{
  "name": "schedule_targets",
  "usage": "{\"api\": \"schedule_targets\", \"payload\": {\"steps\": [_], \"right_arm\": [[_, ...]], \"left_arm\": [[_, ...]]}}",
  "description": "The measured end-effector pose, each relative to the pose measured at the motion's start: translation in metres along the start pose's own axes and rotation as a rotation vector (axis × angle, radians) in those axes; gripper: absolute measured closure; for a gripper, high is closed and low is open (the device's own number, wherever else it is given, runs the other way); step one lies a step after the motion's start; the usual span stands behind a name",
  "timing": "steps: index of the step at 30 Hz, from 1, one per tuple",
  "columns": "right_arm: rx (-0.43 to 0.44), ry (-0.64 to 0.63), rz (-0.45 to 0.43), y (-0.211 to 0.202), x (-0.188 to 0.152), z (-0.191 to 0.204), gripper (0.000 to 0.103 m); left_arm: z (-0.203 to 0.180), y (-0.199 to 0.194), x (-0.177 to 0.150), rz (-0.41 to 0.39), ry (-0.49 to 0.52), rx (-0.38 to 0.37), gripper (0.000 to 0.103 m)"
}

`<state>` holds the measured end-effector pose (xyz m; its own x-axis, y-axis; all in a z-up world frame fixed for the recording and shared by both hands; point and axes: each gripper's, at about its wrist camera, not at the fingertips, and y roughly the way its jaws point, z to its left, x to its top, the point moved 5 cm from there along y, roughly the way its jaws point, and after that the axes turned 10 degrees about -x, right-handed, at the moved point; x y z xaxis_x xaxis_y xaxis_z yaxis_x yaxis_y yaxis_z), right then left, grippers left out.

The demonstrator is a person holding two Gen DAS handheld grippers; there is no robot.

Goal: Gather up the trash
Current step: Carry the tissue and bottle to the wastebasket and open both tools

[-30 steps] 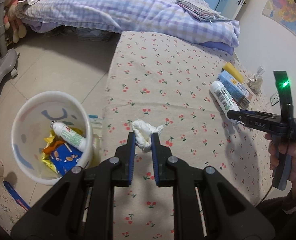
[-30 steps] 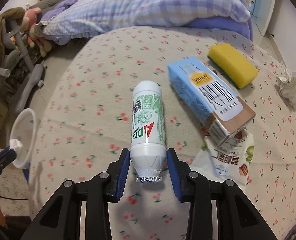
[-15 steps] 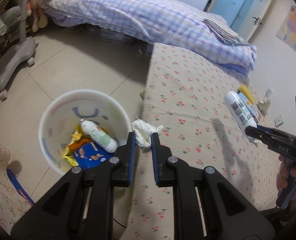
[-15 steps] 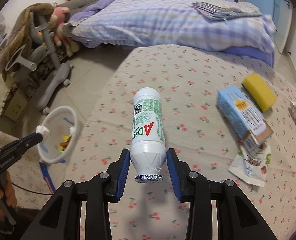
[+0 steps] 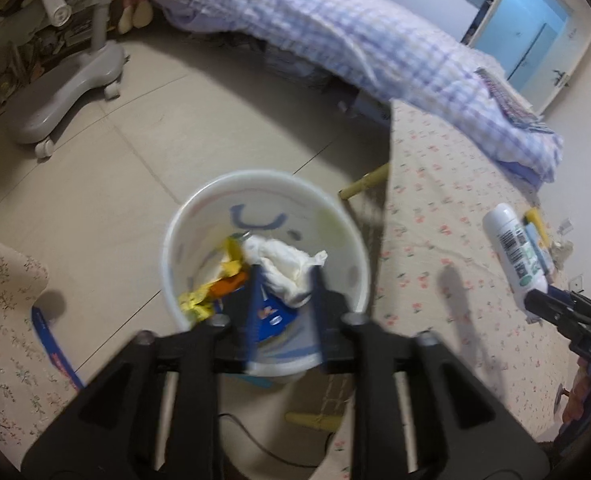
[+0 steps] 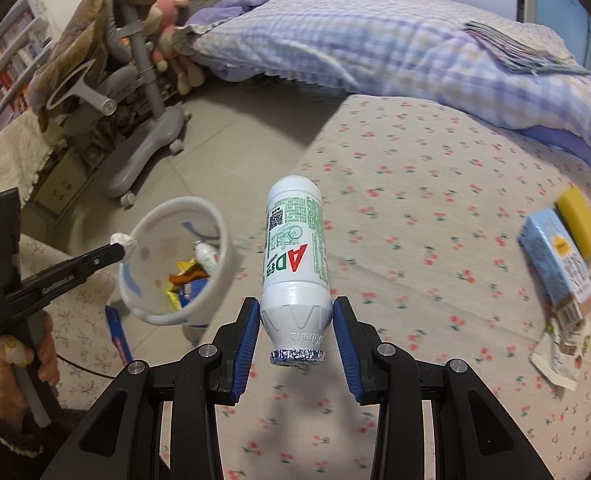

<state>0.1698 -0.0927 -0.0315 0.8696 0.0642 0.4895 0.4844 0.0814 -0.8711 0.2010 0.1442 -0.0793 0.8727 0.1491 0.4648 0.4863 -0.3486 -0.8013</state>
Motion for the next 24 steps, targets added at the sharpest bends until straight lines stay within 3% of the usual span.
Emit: {"api": "schedule_targets", "payload": {"steps": [1, 2, 3, 8, 14, 24], "right_arm": [[0.005, -0.007, 0.002, 0.001, 0.001, 0.006, 0.064], [0.009, -0.013, 0.003, 0.003, 0.002, 0.011, 0.064], [0.015, -0.021, 0.006, 0.005, 0.003, 0.018, 0.064], [0.042, -0.053, 0.021, 0.016, 0.009, 0.049, 0.064], [0.069, -0.094, 0.055, 0.038, 0.013, 0.090, 0.064], [0.086, -0.126, 0.091, 0.072, 0.016, 0.130, 0.064]], "left_arm": [[0.005, -0.001, 0.000, 0.000, -0.015, 0.017, 0.043], [0.012, -0.003, 0.000, -0.004, -0.030, 0.039, 0.026], [0.016, -0.004, 0.000, -0.008, -0.035, 0.053, 0.021], [0.042, -0.009, -0.006, 0.040, -0.011, 0.190, 0.018], [0.056, -0.021, -0.006, 0.044, 0.015, 0.268, 0.013], [0.061, -0.028, -0.002, 0.030, 0.010, 0.258, 0.011]]}}
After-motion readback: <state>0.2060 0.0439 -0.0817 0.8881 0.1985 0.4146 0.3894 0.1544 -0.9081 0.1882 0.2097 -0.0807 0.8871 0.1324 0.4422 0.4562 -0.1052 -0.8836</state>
